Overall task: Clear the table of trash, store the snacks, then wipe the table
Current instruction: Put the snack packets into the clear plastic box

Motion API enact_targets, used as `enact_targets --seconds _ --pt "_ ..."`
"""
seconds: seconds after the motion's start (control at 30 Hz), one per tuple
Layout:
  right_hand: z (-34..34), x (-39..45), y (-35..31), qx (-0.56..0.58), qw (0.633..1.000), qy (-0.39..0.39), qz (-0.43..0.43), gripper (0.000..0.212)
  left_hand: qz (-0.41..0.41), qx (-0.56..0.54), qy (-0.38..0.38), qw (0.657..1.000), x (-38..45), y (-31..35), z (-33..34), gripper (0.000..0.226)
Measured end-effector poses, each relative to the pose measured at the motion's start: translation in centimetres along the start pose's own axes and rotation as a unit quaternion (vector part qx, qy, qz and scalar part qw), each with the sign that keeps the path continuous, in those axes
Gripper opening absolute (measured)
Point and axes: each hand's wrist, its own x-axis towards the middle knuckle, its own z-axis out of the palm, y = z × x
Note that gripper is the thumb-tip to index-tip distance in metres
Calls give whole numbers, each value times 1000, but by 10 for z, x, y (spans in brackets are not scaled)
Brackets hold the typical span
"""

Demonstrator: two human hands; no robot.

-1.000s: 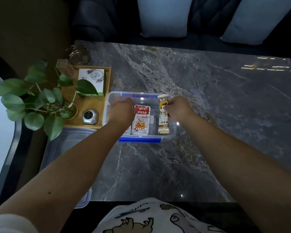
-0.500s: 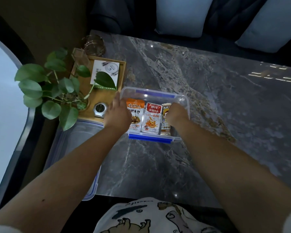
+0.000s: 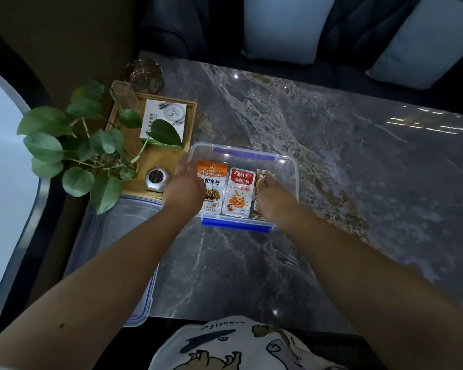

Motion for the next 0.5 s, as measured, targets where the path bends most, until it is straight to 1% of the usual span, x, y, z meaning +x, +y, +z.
enact_targets --seconds 0.17,0.33,0.43,0.5 --pt "-2 -2 0 -22 1000 -2 10 65 -2 5 -2 1000 0 0 -1 70" --pt "0 0 0 6 1000 0 28 65 -4 11 -10 1000 1 0 -1 70" --pt "-3 -1 1 5 1000 3 21 60 -4 3 -22 1000 1 1 -4 69" --pt "-8 -3 3 22 999 19 22 53 -5 -4 -34 999 2 1 -7 66"
